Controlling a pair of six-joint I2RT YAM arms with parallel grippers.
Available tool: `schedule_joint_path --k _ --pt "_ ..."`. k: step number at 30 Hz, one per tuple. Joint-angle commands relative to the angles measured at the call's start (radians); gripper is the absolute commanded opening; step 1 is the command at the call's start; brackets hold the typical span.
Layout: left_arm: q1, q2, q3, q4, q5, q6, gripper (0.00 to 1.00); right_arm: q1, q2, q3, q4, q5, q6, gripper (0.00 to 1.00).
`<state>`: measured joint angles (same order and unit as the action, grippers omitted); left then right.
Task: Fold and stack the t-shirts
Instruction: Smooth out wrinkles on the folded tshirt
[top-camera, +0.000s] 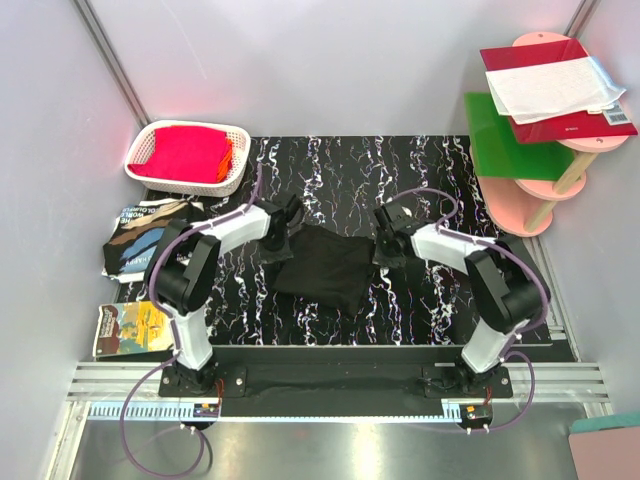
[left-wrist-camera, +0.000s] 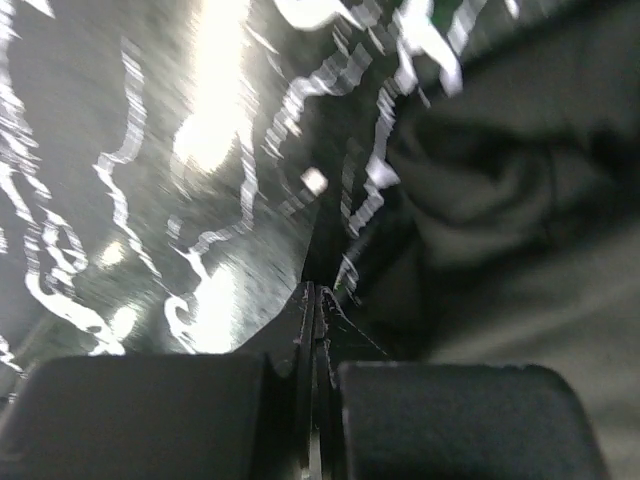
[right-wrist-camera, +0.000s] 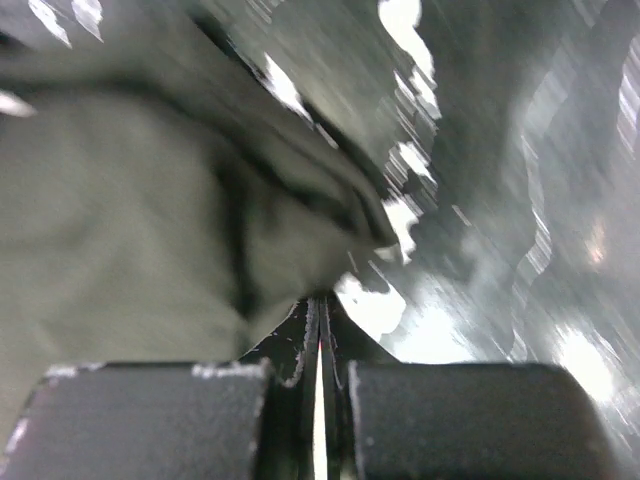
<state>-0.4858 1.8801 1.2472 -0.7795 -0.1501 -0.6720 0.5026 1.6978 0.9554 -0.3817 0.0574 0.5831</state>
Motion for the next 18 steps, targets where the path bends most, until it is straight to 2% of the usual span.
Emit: schedule_joint_path --k 1,7,12,14,16,17,18 --pt "-0.053 -0.059 -0.072 0.048 0.052 -0.017 0.00 -0.003 0.123 0.078 0.081 -0.014 -0.025 0.00" --pt "-0.056 -0.065 -0.130 0.094 0.096 -0.015 0.00 -0.004 0.215 0.160 0.106 -0.025 -0.034 0.00" --pt "-0.034 -0.078 -0.143 0.057 0.043 -0.023 0.00 -0.003 0.203 0.149 0.106 -0.025 -0.040 0.00" --pt "-0.020 -0.110 -0.144 0.034 -0.024 -0.041 0.33 -0.003 0.172 0.134 0.102 -0.015 -0.045 0.00" --pt "-0.013 -0.182 -0.146 -0.020 -0.097 -0.069 0.83 -0.003 0.145 0.115 0.093 -0.011 -0.045 0.00" --pt "-0.011 -0.206 -0.150 -0.032 -0.147 -0.101 0.95 -0.003 0.116 0.108 0.090 -0.013 -0.043 0.00" --pt "0.002 -0.252 -0.163 -0.036 -0.154 -0.112 0.99 -0.003 0.102 0.095 0.090 -0.013 -0.040 0.00"
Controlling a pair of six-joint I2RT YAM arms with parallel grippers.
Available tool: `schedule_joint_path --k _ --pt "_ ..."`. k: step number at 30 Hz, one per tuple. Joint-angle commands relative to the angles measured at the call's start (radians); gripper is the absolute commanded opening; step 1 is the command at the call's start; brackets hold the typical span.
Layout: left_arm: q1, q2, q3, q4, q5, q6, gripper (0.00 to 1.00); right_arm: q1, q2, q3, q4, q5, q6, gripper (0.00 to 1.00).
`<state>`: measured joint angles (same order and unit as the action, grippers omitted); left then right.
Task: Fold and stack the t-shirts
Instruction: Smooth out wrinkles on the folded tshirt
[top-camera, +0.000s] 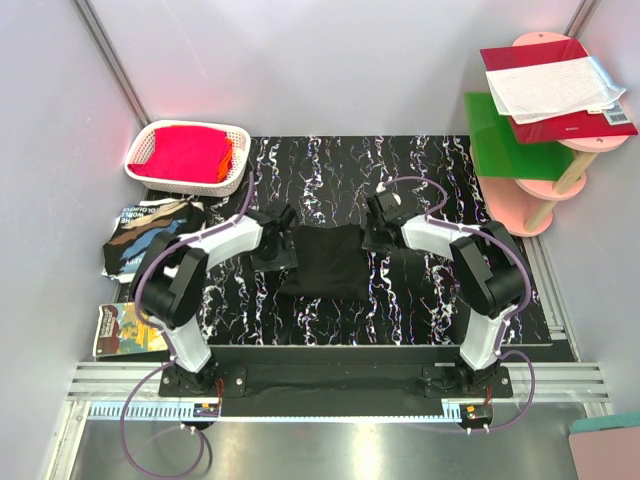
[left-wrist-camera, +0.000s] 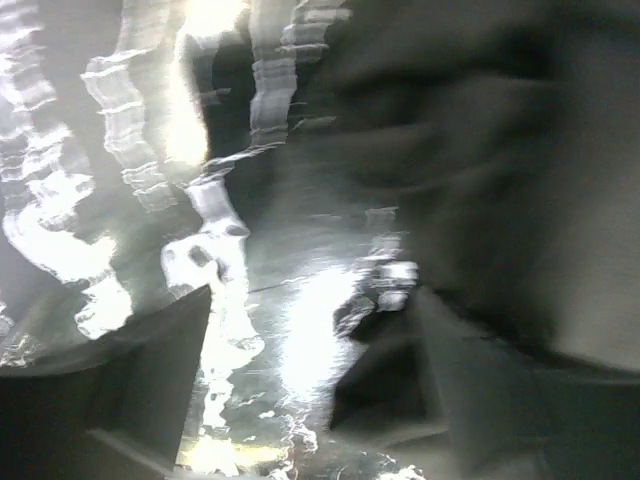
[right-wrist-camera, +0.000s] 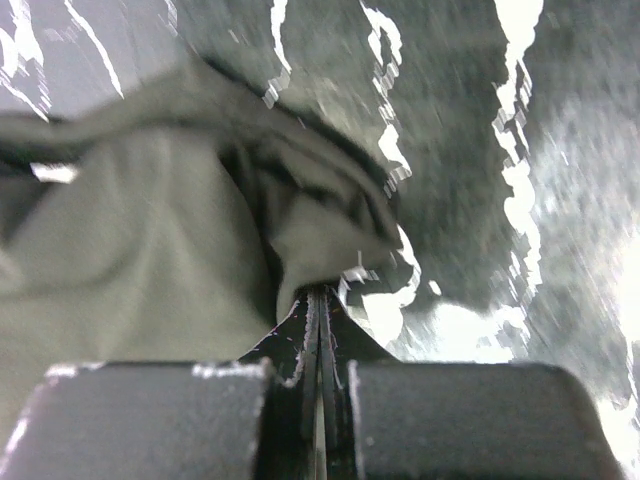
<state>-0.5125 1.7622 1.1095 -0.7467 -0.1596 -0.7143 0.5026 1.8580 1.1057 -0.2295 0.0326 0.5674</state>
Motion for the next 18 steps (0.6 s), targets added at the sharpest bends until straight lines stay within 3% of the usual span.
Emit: schedule_joint_path --k 1,4,14,18 --pt "0.038 -0.151 -0.031 -0.069 -0.147 -0.076 0.99 -0.003 -0.071 -0.058 -0.062 0.012 -0.023 0.00" --pt "0.069 -0.194 -0.057 -0.045 -0.144 -0.100 0.99 -0.004 -0.097 -0.064 -0.068 0.013 -0.023 0.00" --pt "0.160 -0.303 -0.286 0.329 0.202 -0.146 0.93 -0.003 -0.085 -0.064 -0.073 0.007 -0.029 0.00" --pt "0.176 -0.438 -0.359 0.424 0.201 -0.168 0.93 -0.003 -0.076 -0.069 -0.071 0.001 -0.031 0.00"
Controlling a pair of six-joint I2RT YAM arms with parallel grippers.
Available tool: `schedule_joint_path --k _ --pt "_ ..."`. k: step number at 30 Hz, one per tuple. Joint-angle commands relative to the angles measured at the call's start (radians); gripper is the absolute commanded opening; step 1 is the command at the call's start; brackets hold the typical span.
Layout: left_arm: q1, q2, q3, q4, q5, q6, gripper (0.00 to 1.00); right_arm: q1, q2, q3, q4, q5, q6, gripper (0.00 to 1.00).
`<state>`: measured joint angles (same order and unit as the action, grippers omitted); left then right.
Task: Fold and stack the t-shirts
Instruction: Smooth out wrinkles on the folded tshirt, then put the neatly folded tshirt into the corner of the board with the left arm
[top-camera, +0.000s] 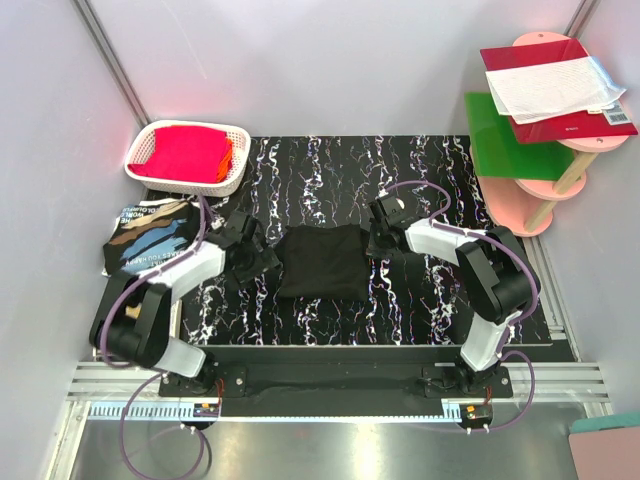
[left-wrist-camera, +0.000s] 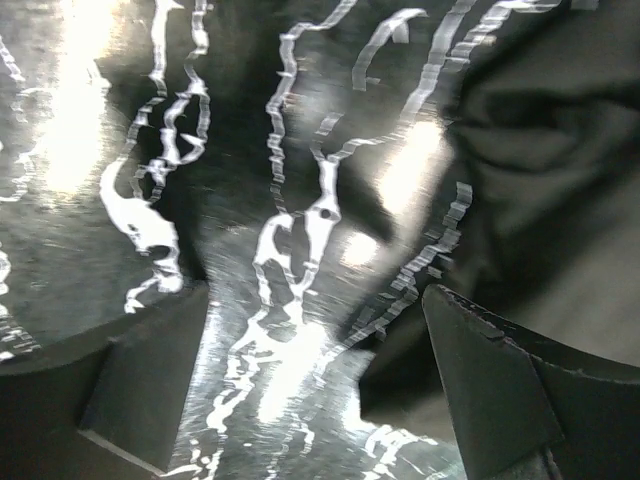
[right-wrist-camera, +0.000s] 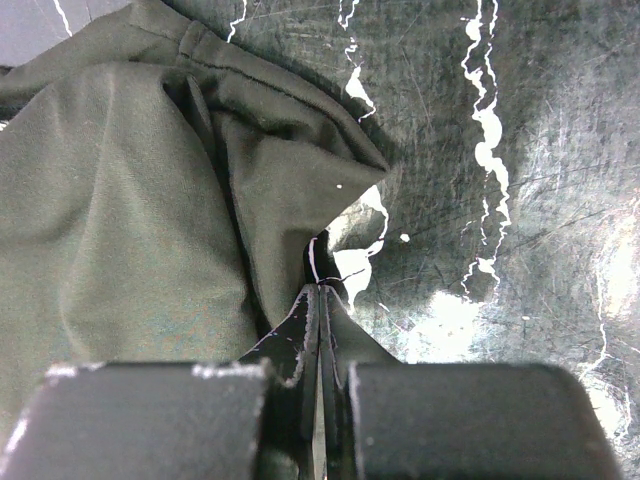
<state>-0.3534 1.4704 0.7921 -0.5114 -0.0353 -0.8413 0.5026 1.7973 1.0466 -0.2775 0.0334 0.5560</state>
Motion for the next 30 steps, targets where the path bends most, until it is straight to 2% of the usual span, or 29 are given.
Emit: schedule_joint_path --k 1,5,7,17,23,30 --pt "0.021 -0.169 -0.048 0.198 0.078 -0.042 0.93 -0.003 -0.013 -0.011 -0.025 0.002 -0.019 0.00" --pt "0.033 -0.266 -0.054 0.211 0.055 -0.044 0.94 -0.003 -0.001 -0.011 -0.023 -0.009 -0.016 0.00" --pt "0.040 -0.260 -0.042 0.226 0.098 -0.032 0.94 -0.003 0.007 -0.010 -0.023 -0.012 -0.016 0.00" --pt "0.045 0.043 0.065 0.264 0.285 0.001 0.94 -0.003 0.017 -0.008 -0.022 -0.013 -0.016 0.00" --pt "0.045 0.074 0.019 0.349 0.324 -0.016 0.93 -0.003 0.020 -0.019 -0.023 -0.013 -0.014 0.00" --pt "0.031 0.174 0.036 0.352 0.376 0.008 0.92 -0.003 0.037 -0.014 -0.019 -0.020 -0.015 0.00"
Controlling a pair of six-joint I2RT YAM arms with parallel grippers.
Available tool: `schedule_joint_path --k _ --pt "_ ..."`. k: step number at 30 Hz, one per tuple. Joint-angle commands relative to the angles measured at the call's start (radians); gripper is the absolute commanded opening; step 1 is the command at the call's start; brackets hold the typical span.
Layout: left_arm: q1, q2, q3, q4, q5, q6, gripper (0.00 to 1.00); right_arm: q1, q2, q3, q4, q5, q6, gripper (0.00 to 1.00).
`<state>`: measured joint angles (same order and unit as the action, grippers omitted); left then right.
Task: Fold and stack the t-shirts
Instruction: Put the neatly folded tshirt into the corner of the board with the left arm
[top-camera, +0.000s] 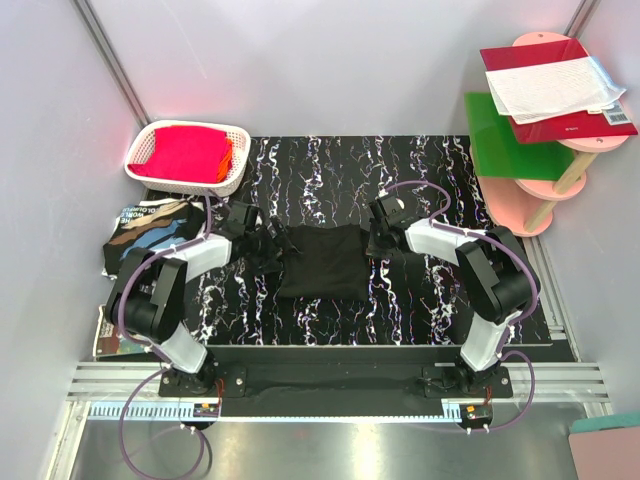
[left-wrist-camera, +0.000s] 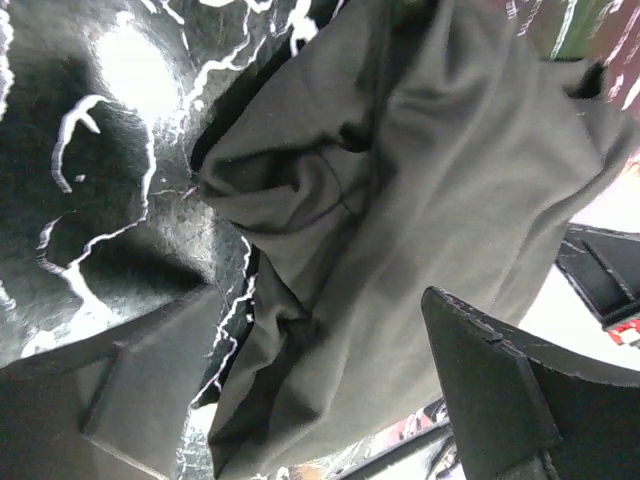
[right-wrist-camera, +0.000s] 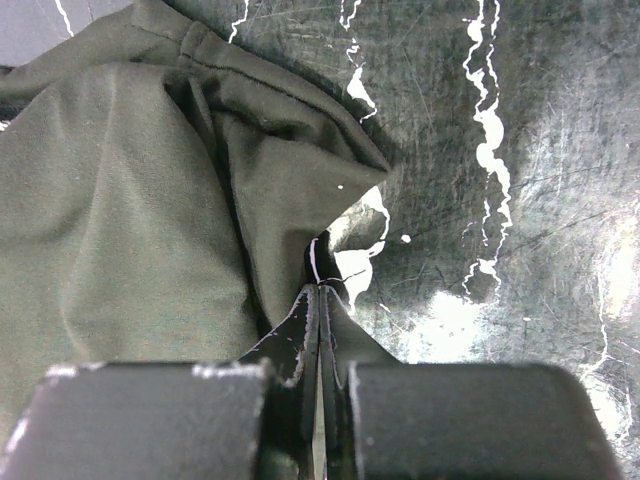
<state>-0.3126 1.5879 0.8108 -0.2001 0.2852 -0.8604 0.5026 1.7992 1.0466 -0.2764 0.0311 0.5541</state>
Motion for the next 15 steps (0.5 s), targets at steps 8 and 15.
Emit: schedule_joint_path --k 8,15 --pt "-0.128 0.291 0.223 -0.192 -0.049 0.093 0.92 -0.003 0.051 0.001 -0.018 -0.030 -0.006 0.00" --pt "-0.168 0.394 0.283 -0.235 -0.073 0.099 0.00 -0.003 0.051 0.007 -0.017 -0.060 -0.010 0.00"
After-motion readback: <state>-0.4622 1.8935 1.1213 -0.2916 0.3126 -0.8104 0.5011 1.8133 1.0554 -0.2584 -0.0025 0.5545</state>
